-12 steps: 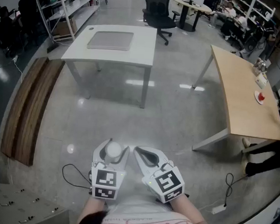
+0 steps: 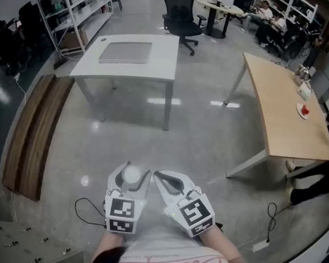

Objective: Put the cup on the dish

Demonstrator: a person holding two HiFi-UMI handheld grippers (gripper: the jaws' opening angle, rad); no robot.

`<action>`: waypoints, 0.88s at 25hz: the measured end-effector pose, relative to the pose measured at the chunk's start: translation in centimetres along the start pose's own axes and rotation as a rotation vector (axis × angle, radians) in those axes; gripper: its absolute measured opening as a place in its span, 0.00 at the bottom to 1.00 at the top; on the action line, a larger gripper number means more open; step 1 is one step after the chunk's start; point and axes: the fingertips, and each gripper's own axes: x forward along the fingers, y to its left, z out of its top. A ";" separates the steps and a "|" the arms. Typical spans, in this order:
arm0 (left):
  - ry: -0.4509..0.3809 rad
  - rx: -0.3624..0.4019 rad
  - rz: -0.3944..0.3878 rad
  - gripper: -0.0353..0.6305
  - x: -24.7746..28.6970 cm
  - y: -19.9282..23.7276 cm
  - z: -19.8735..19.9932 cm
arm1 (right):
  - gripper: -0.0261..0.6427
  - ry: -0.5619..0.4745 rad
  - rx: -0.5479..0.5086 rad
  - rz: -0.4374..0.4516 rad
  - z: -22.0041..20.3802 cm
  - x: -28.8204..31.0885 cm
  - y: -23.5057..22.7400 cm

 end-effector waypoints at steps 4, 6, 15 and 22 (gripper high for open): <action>-0.011 -0.001 0.012 0.43 0.4 0.0 0.5 | 0.04 -0.019 -0.005 -0.002 0.2 -0.1 -0.9; -0.017 -0.006 0.020 0.43 0.5 0.2 0.6 | 0.04 -0.037 0.005 0.003 0.5 -0.1 -1.1; -0.016 -0.016 0.026 0.43 1.2 0.4 0.5 | 0.04 -0.016 0.014 0.000 -0.1 0.1 -1.9; -0.020 -0.033 0.041 0.43 2.0 0.4 0.7 | 0.04 0.005 0.002 0.015 -0.3 0.2 -2.9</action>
